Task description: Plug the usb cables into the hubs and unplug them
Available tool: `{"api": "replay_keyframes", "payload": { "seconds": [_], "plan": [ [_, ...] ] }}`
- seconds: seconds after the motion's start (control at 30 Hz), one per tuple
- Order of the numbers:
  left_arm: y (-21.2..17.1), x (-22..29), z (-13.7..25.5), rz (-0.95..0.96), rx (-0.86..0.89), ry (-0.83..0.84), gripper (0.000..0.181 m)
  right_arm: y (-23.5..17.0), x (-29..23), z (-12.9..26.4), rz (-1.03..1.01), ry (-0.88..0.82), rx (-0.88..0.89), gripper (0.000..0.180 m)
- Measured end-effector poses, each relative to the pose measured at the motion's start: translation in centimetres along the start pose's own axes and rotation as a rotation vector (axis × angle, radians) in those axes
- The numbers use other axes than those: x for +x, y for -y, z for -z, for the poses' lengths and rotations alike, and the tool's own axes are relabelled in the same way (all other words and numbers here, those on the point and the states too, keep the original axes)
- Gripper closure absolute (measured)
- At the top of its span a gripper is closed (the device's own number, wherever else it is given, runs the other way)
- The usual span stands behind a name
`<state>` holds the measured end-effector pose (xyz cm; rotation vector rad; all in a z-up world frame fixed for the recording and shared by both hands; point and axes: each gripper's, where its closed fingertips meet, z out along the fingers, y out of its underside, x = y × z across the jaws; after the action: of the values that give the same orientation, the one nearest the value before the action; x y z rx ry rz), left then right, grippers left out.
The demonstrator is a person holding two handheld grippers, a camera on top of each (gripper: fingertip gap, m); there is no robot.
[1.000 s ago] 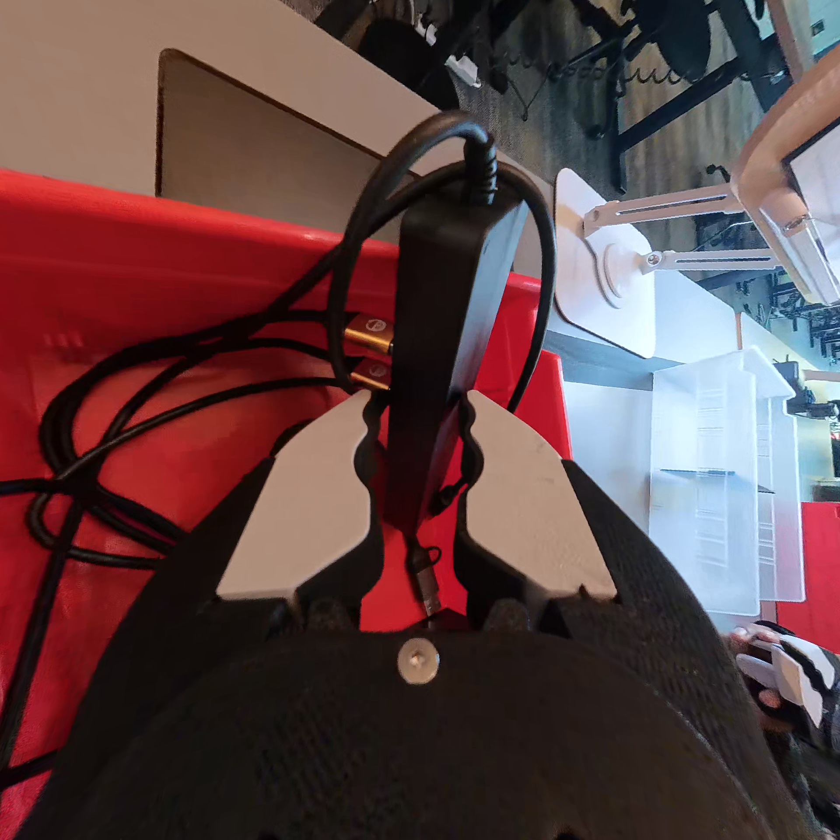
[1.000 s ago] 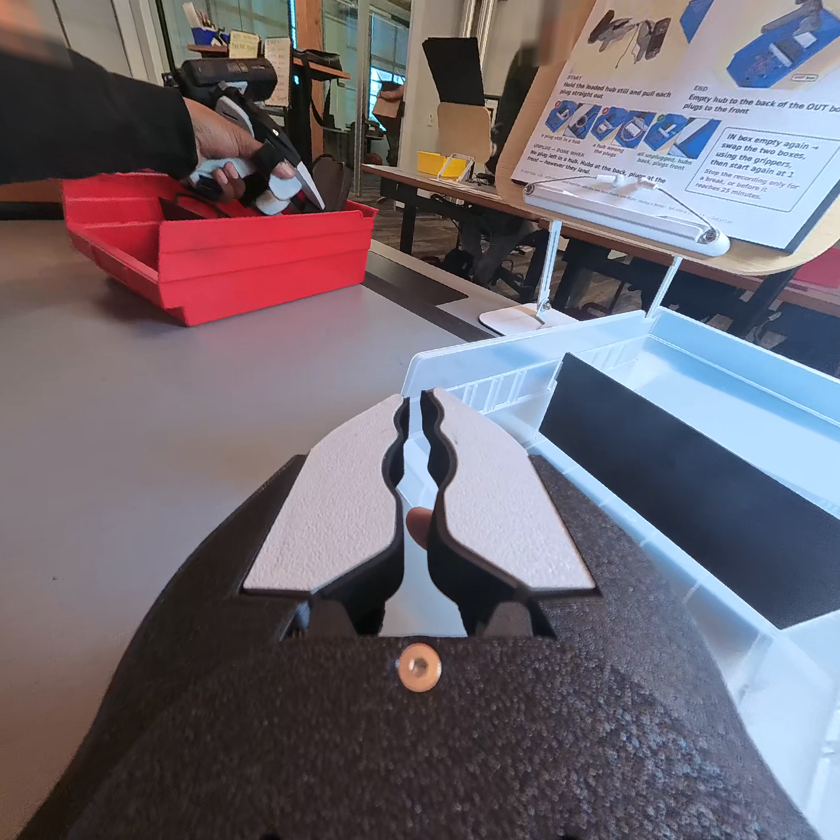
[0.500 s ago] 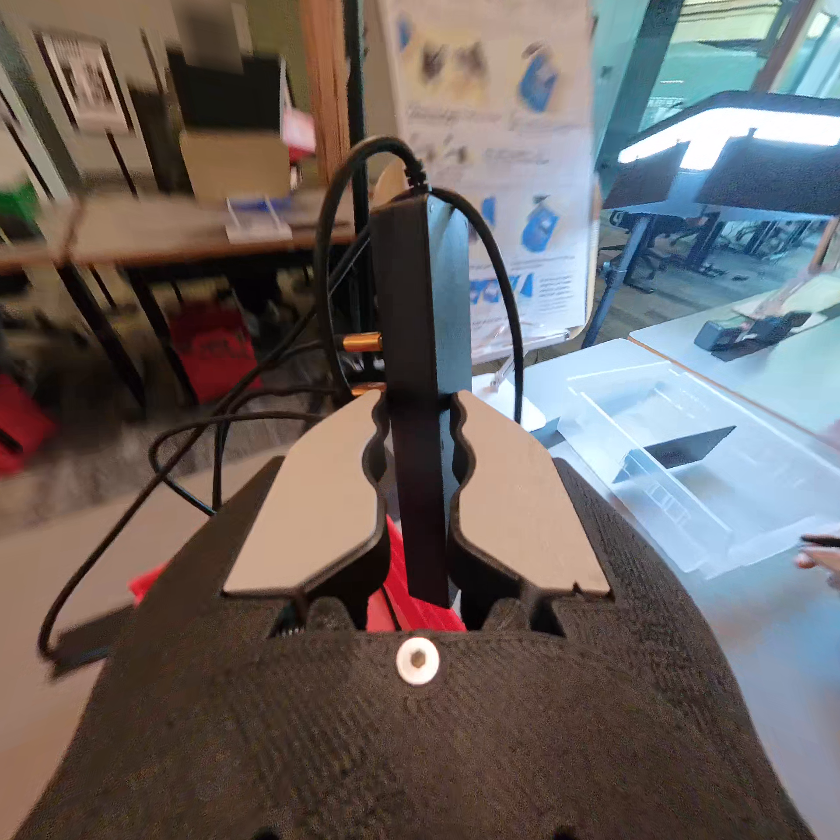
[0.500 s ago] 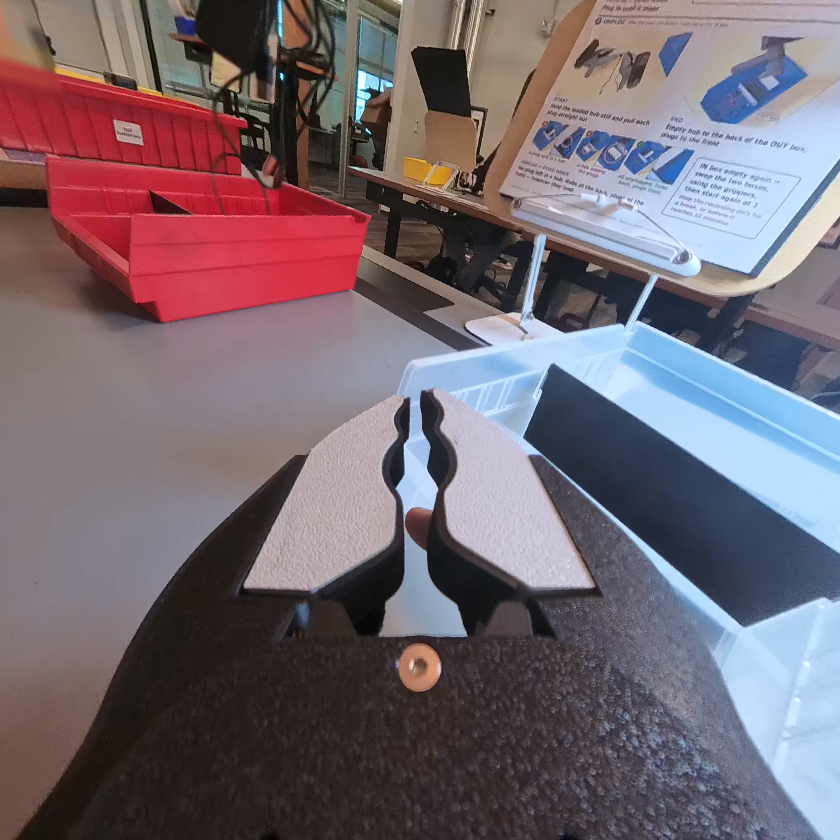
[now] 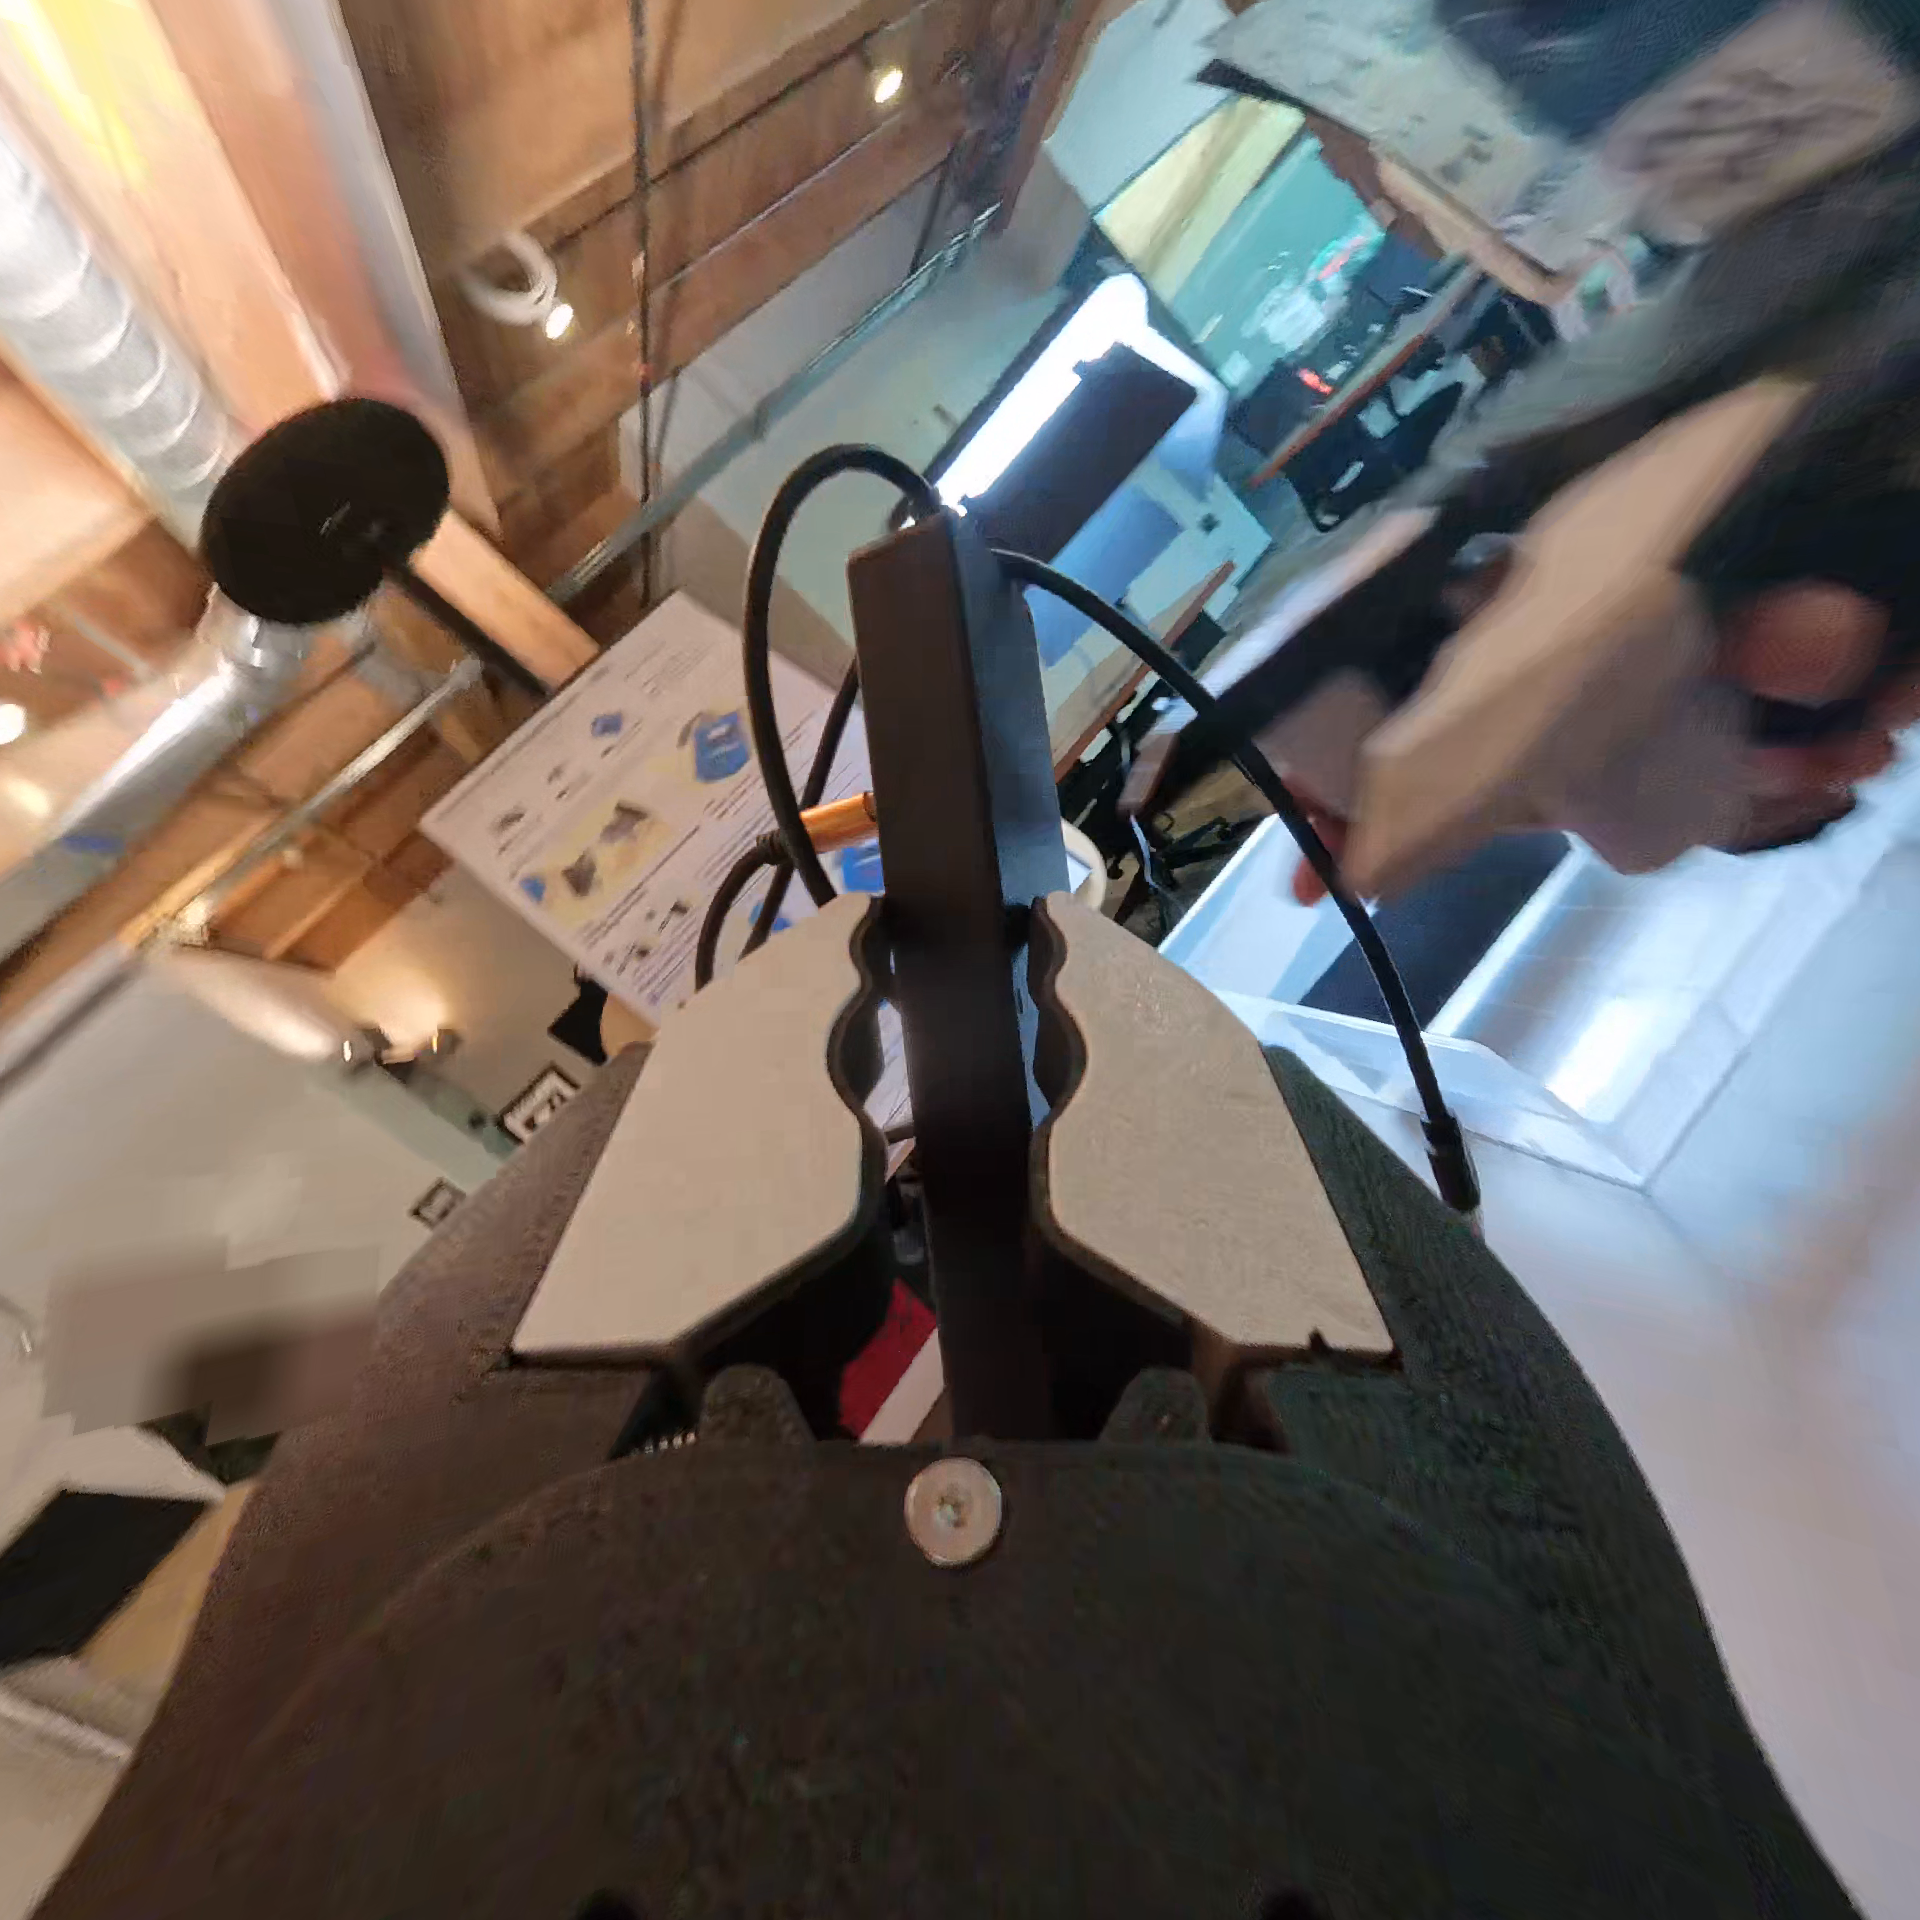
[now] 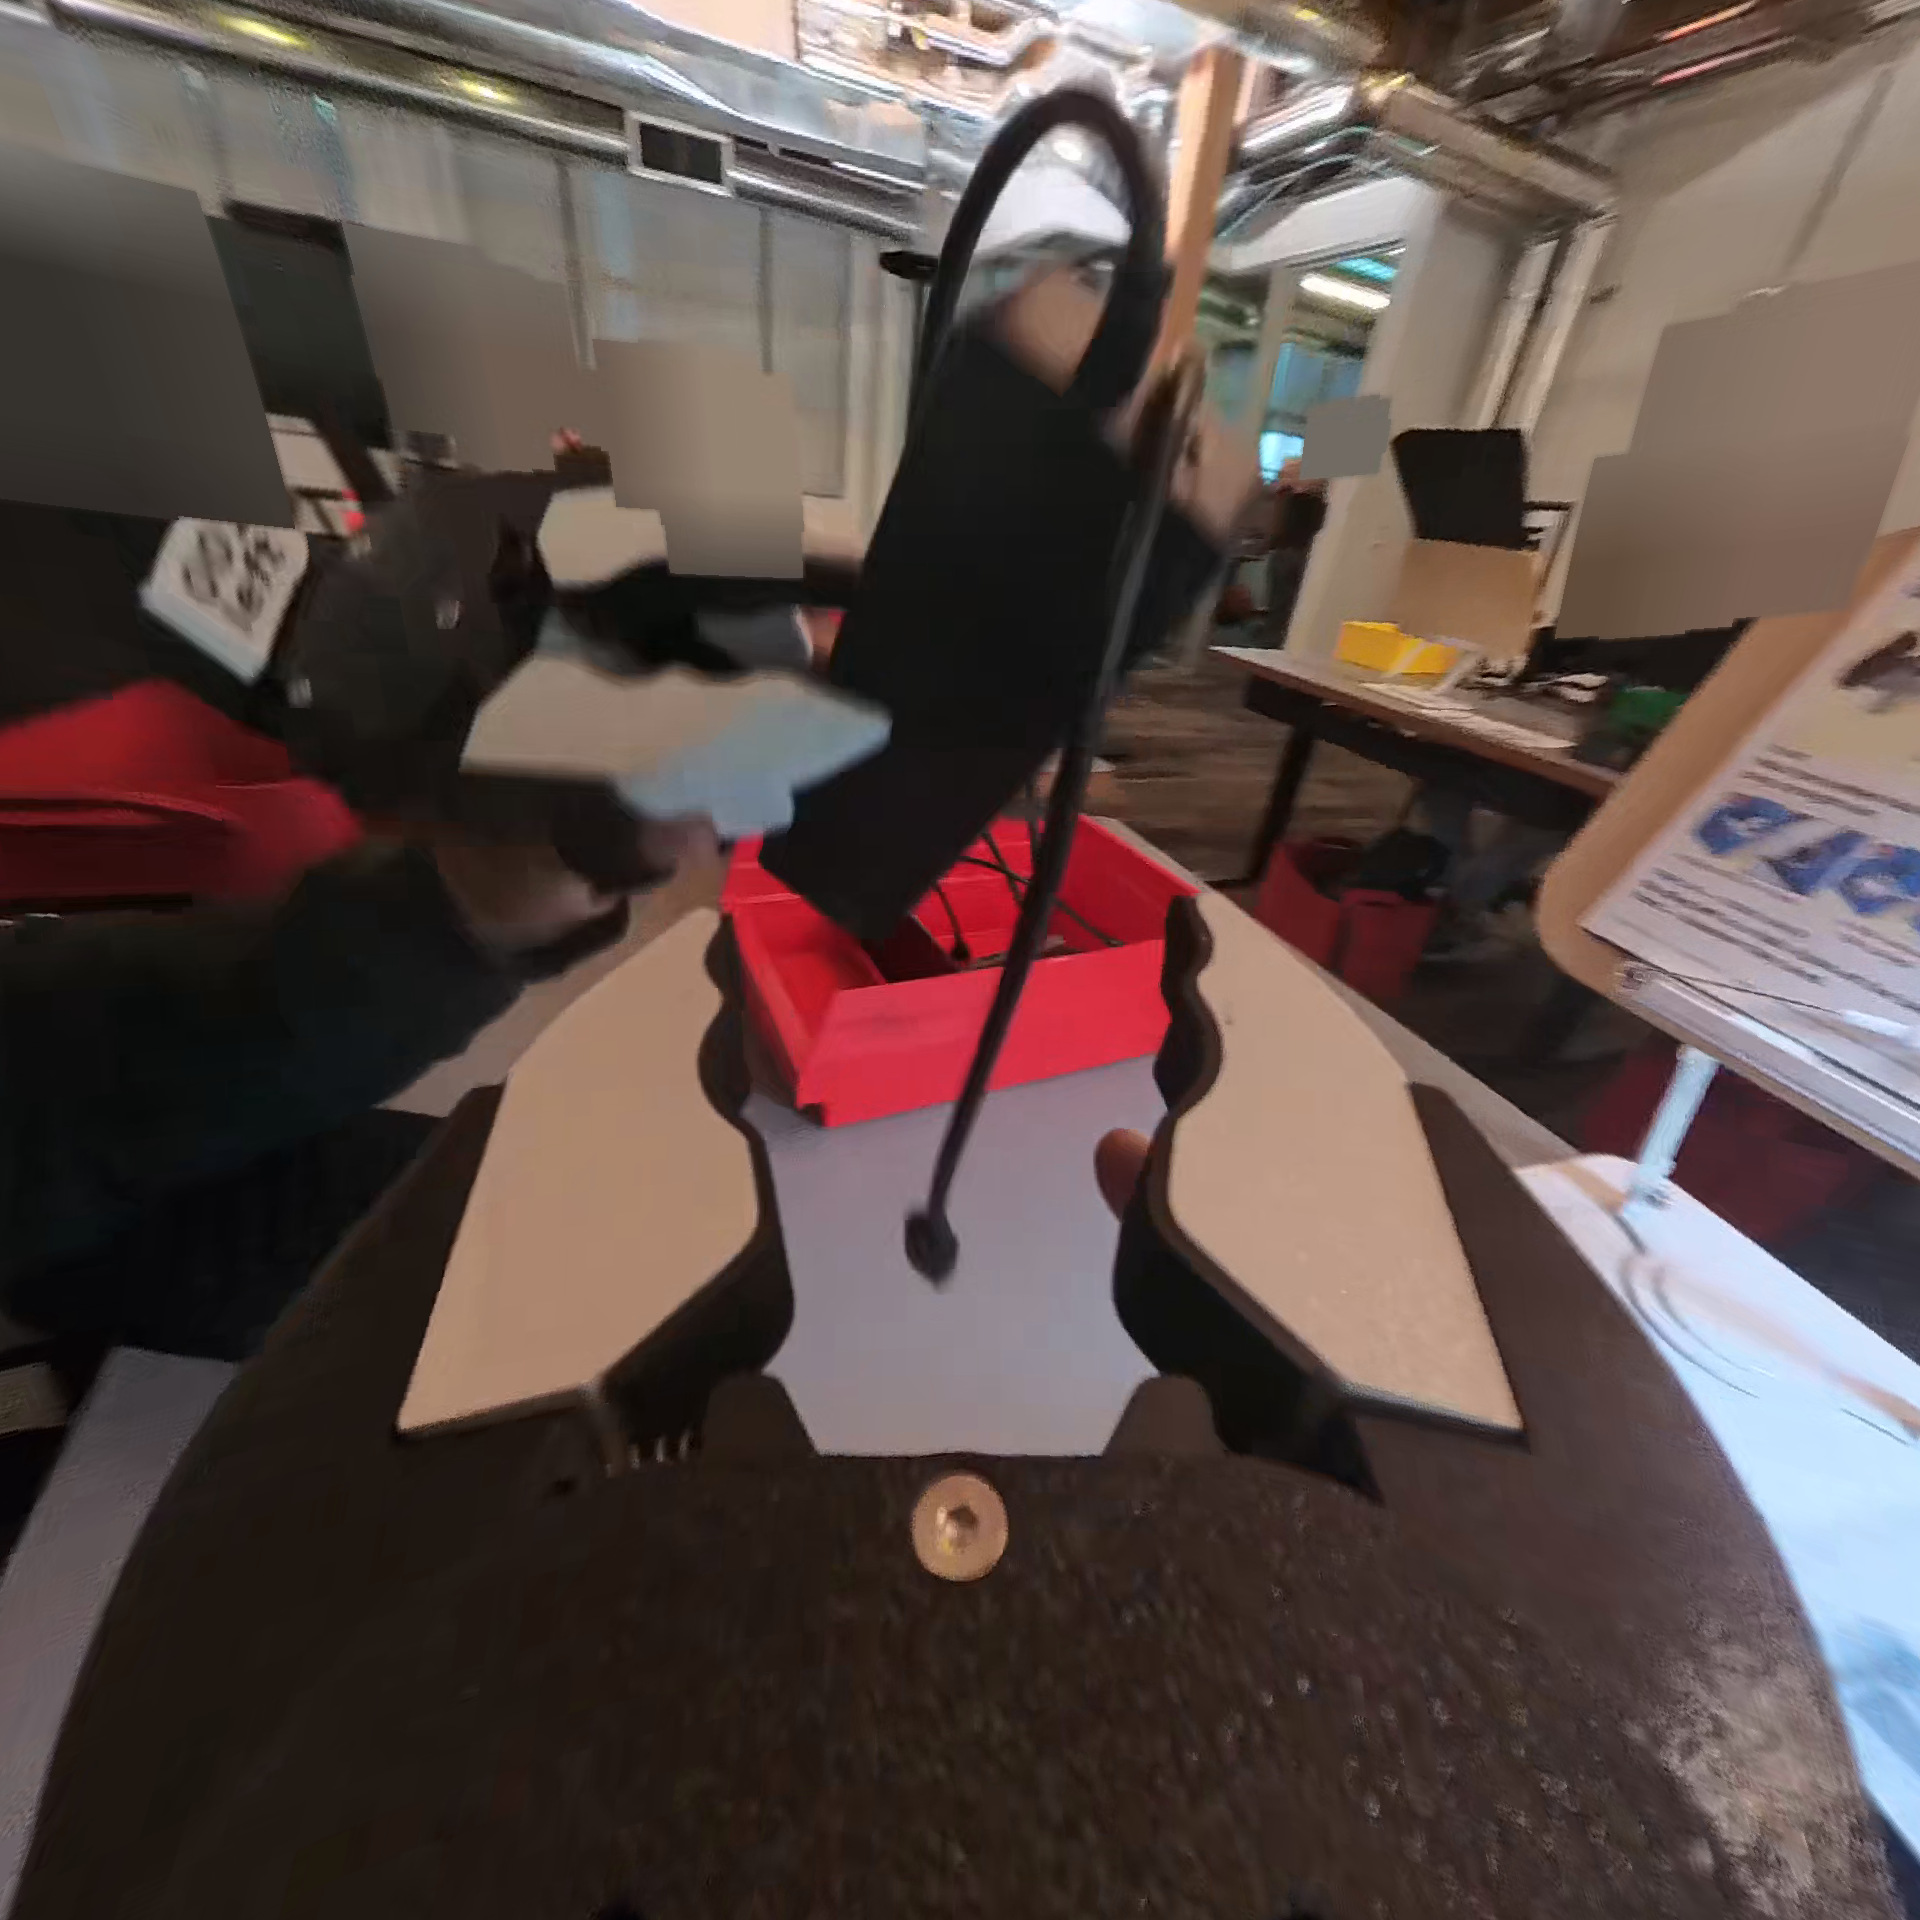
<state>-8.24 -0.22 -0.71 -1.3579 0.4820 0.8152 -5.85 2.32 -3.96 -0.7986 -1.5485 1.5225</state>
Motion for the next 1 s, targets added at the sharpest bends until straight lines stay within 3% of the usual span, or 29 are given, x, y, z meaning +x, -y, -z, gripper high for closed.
{"api": "replay_keyframes", "payload": {
  "seconds": [0.1, 0.17, 0.2, 0.27, 0.4, 0.5, 0.63, 0.77, 1.0],
  "plan": [
    [0.8, 4.1, -0.3, -0.118, 0.04, -0.086, 0.155, 0.1, -0.9, 0.3, 0.024, 0.144, 0.006, 0.105],
    [1.6, 5.9, -0.1, -0.038, 0.102, -0.174, 0.155, 0.1, -1.7, 1.4, 0.098, 0.212, 0.054, 0.122],
    [2.0, 6.3, 0.2, 0.007, 0.13, -0.234, 0.155, 0.4, -1.9, 2.2, 0.133, 0.233, 0.085, 0.138],
    [2.7, 6.7, 0.4, 0.113, 0.154, -0.317, 0.155, 0.8, -2.4, 2.9, 0.201, 0.236, 0.089, 0.146],
    [3.0, 6.3, -0.1, 0.246, 0.146, -0.353, 0.155, 1.9, -2.4, 3.1, 0.389, 0.107, 0.018, 0.15],
    [3.3, 4.9, -0.1, 0.281, 0.152, -0.28, 0.161, 3.2, -1.7, 3.4, 0.52, -0.052, -0.037, 0.153],
    [3.3, 4.6, 0.0, 0.297, 0.096, -0.259, 0.139, 6.0, -0.5, 5.2, 0.57, -0.263, -0.035, 0.153],
    [3.4, 5.3, -0.9, 0.315, 0.052, -0.235, 0.126, 7.2, -0.4, 5.3, 0.491, -0.446, -0.044, 0.153],
    [0.8, 7.0, -2.9, 0.3, -0.091, -0.24, 0.117, 2.4, -2.1, 1.1, 0.376, -0.401, -0.209, 0.154]
  ]
}}
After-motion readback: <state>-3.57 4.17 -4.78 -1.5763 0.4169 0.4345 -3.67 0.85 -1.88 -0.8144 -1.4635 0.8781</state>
